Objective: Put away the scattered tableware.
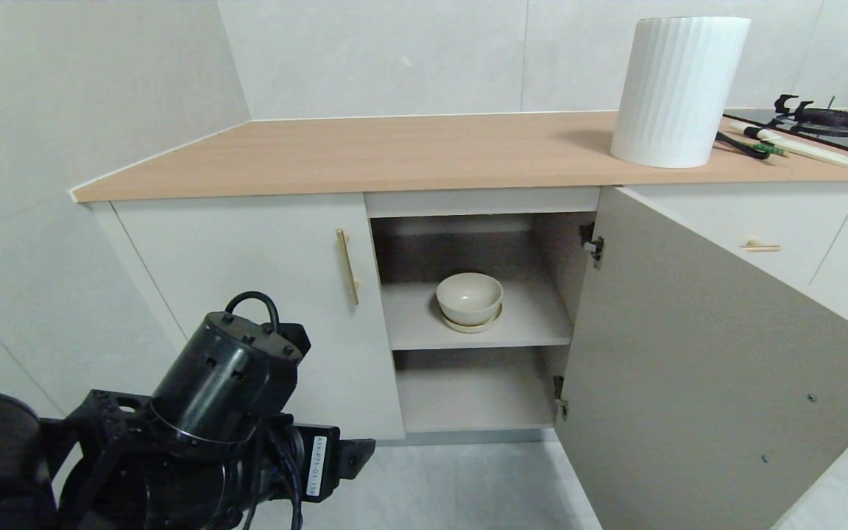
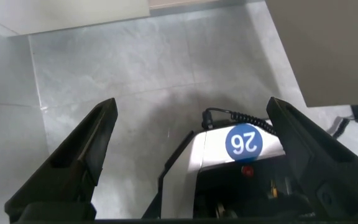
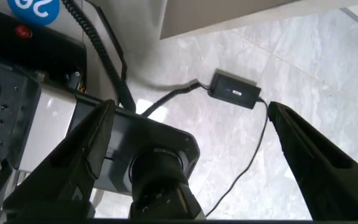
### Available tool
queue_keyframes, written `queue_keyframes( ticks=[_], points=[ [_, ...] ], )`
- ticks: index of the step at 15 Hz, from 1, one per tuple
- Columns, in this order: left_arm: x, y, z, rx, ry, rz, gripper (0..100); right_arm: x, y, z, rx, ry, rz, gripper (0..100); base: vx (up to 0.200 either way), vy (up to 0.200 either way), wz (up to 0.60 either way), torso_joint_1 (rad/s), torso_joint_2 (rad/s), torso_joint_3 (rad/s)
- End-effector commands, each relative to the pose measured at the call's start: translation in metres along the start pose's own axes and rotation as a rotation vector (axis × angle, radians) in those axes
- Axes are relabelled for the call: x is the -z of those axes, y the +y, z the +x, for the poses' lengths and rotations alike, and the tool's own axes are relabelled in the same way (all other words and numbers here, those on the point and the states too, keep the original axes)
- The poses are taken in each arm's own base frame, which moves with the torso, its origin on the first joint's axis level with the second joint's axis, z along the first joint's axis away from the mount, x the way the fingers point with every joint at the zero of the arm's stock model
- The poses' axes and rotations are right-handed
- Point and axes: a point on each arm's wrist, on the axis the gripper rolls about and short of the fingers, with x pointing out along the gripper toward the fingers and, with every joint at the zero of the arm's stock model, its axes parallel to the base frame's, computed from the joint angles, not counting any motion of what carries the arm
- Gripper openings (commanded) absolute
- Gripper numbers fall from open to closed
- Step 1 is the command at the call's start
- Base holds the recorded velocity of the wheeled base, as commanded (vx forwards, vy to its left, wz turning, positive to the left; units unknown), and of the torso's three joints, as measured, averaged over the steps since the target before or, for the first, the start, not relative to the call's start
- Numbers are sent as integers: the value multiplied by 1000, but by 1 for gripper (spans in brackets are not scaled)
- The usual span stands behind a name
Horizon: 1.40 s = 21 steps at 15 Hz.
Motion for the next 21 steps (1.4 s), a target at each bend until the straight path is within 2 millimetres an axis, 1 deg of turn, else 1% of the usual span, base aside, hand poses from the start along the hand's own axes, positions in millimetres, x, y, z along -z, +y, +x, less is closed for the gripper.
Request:
queue_keyframes(
  ticks=[1,2,5,7,8,9,10,13,14,16,19,21],
  points=[
    [0,-1,1,-4,0,1,100,0,-1,0,3,-2,5,100,-200,-200,0,2,2,2],
    [0,0,2,-10,1,1,100,1,-3,-1,10,-2,16,100,-200,-200,0,2,7,-7],
    [0,-1,1,-9,1,2,100,0,-11,1,60,11,65,100,0,0,0,0,0,0],
    [1,-1,2,-11,3,3,100,-7,-19,6,135,11,137,100,0,0,0,0,0,0],
    [0,-1,2,-10,2,1,100,-15,-26,12,170,-4,208,100,0,0,0,0,0,0],
    [0,-1,2,-11,1,1,100,-19,-30,15,185,-6,231,100,0,0,0,0,0,0],
    [1,-1,2,-11,3,1,100,-26,-39,22,223,-9,277,100,0,0,0,0,0,0],
    [0,-1,2,-10,2,1,100,-36,-55,31,277,-37,353,100,0,0,0,0,0,0],
    [0,-1,2,-10,2,1,100,-45,-64,40,303,-63,404,100,0,0,0,0,0,0],
    [0,-1,2,-10,2,1,100,-56,-77,54,337,-73,467,100,0,0,0,0,0,0],
    [0,-1,2,-11,1,1,100,-65,-88,68,360,-89,516,100,0,0,0,0,0,0],
    [0,-1,2,-10,2,1,100,-70,-92,74,365,-102,530,100,0,0,0,0,0,0]
  ],
)
